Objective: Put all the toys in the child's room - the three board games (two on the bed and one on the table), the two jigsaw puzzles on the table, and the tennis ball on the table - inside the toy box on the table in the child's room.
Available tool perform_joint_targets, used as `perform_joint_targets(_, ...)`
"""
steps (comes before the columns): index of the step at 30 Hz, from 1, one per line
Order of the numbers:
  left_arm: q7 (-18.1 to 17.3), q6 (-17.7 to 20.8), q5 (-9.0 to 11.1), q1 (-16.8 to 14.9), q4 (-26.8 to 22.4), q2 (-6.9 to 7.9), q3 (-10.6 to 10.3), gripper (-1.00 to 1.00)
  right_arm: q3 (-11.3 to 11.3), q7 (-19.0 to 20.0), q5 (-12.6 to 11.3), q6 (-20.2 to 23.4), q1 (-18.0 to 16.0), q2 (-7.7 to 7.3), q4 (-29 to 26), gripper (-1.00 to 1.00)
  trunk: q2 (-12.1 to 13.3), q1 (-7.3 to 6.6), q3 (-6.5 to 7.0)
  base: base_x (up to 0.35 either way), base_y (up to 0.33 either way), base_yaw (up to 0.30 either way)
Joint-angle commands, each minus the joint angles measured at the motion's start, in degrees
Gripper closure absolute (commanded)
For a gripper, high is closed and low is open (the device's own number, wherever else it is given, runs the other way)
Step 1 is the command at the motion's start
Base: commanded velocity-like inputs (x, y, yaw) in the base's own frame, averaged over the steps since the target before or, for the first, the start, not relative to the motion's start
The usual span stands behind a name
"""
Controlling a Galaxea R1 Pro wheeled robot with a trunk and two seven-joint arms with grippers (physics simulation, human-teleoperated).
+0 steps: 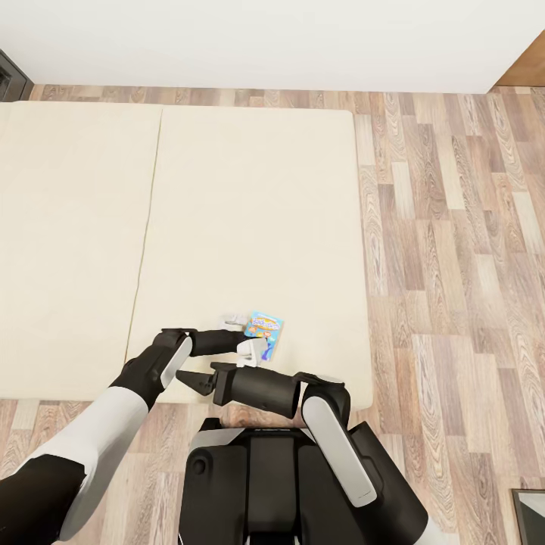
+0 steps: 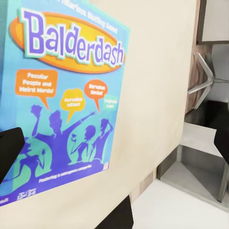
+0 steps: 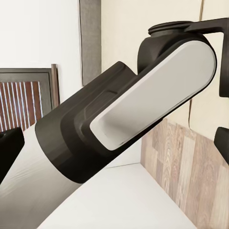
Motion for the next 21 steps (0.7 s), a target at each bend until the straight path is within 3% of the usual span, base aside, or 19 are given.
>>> perform_joint_targets(1,0.1,0.4,0.5,0.0,0.0,0.07,-0.2,-1.0,-0.1,0.2,0.2,0.2,0.0,0.03,0.0,-1.0,-0.1,0.03,-0.06,0.0,0.0,0.0)
perform_joint_targets(21,0.1,0.4,0.5,0.0,0.0,0.06,-0.2,-1.0,-0.1,0.2,0.2,0.3,0.0,0.02,-0.1,-1.0,-0.1,0.03,-0.06,0.0,-0.023,0.0)
